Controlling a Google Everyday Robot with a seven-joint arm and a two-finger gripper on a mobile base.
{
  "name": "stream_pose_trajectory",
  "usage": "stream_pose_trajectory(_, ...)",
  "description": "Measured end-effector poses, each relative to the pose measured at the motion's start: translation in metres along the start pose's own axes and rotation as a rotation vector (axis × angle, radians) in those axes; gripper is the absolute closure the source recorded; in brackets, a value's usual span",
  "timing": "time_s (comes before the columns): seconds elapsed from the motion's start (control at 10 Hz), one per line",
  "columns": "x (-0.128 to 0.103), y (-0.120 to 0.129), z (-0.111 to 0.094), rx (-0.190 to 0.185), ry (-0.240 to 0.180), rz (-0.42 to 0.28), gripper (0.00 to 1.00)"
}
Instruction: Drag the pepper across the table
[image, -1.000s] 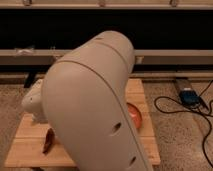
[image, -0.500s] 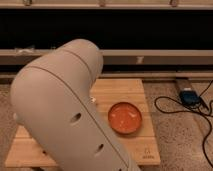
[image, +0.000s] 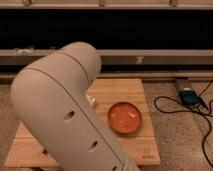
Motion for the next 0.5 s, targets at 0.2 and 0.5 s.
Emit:
stream_pose_trajectory(0.2,0.006,-0.001,0.004,0.001,-0.002,0.017,0.20)
stream_pose_trajectory(0.5,0.013,0.001,0.007,0.002,0.001,0.037,0.33)
